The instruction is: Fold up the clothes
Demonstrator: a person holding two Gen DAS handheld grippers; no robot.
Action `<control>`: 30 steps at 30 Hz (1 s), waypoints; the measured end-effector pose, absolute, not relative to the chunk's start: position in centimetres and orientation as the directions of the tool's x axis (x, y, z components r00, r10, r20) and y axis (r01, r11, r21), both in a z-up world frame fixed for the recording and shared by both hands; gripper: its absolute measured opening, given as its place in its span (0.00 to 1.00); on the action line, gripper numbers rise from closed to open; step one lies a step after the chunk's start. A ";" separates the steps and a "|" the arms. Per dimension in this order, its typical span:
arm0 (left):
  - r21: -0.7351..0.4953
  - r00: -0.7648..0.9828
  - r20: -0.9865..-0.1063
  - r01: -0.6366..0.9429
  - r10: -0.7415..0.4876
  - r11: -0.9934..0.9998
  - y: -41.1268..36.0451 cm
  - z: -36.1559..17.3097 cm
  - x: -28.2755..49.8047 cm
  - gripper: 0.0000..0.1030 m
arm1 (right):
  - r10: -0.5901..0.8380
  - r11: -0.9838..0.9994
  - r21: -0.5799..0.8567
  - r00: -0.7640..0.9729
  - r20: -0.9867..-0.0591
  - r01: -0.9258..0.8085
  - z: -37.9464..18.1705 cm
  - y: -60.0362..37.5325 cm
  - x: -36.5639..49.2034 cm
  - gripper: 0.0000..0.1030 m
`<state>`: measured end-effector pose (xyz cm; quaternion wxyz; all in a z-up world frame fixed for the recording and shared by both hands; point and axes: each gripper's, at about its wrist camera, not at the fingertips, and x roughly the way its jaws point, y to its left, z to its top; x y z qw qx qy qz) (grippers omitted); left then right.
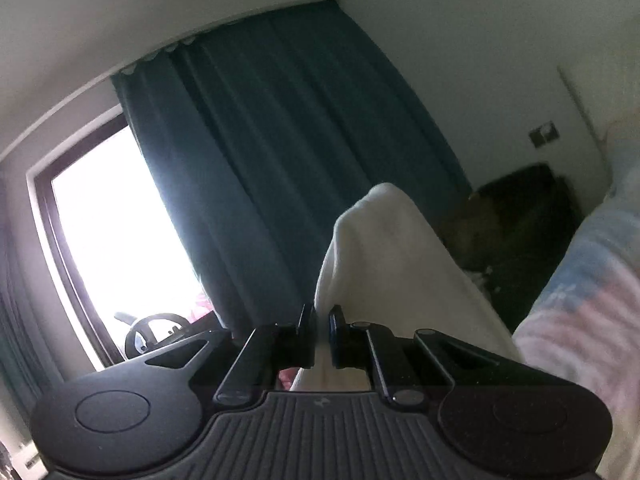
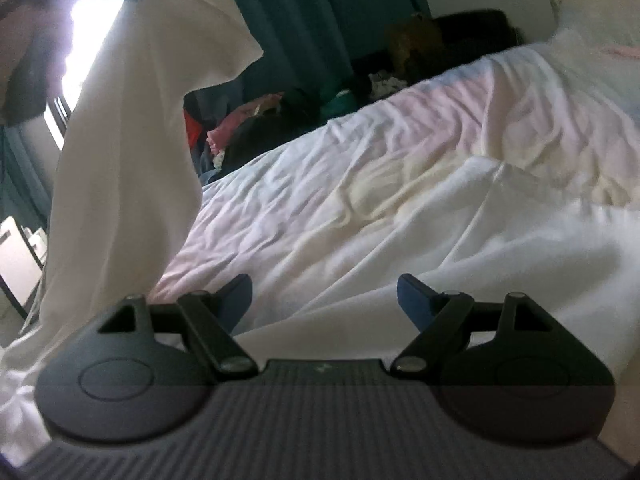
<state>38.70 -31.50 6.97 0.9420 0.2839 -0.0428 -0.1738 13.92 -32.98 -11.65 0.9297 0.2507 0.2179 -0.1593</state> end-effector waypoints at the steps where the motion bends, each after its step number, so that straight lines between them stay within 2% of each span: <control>1: 0.537 0.941 -0.030 0.299 -0.336 0.789 -31.9 6.1 39.9 0.08 | -0.186 0.822 0.400 0.854 -0.485 0.406 -11.7 -33.1 14.0 0.79; 3: 0.508 0.954 -0.055 0.281 -0.295 0.814 -32.6 4.1 42.1 0.15 | -0.192 0.819 0.400 0.854 -0.483 0.410 -11.9 -33.3 14.1 0.79; 4: 0.481 0.961 -0.069 0.268 -0.268 0.835 -32.6 2.9 43.1 0.22 | -0.195 0.819 0.400 0.854 -0.482 0.412 -12.0 -33.3 14.2 0.79; 6: 0.402 0.970 -0.105 0.245 -0.221 0.882 -32.4 1.1 44.7 0.47 | -0.192 0.815 0.406 0.853 -0.485 0.414 -12.3 -33.6 14.5 0.79; 7: 0.343 0.971 -0.133 0.233 -0.199 0.910 -31.9 0.4 45.4 0.69 | -0.193 0.815 0.405 0.852 -0.486 0.415 -12.4 -33.6 14.6 0.79; 8: 0.289 0.970 -0.157 0.223 -0.184 0.931 -31.4 -0.2 46.1 0.78 | -0.194 0.816 0.402 0.852 -0.487 0.416 -12.5 -33.7 14.7 0.79; 11: 0.191 0.963 -0.202 0.219 -0.180 0.957 -29.0 -1.2 46.8 0.79 | -0.194 0.821 0.394 0.851 -0.488 0.414 -12.8 -33.6 15.1 0.79; 15: 0.164 0.956 -0.252 0.192 -0.147 0.968 -24.3 -1.5 44.5 0.81 | -0.187 0.837 0.377 0.855 -0.484 0.397 -13.0 -33.2 15.3 0.79; 17: 0.133 0.953 -0.263 0.188 -0.148 0.973 -20.3 -1.7 41.4 0.85 | -0.177 0.842 0.378 0.860 -0.479 0.384 -13.0 -33.0 15.4 0.79; 20: 0.081 0.943 -0.299 0.179 -0.147 0.981 -12.3 -2.0 35.6 0.86 | -0.155 0.853 0.384 0.873 -0.463 0.355 -12.7 -32.6 15.1 0.79; 24: 0.069 0.940 -0.327 0.124 -0.095 0.990 -4.4 -1.6 26.1 0.87 | -0.129 0.872 0.382 0.896 -0.426 0.307 -11.9 -32.0 14.7 0.79; 30: -0.015 0.930 -0.364 0.039 -0.042 0.999 3.6 -2.3 14.1 0.91 | -0.064 0.892 0.387 0.912 -0.405 0.234 -11.0 -31.0 14.1 0.79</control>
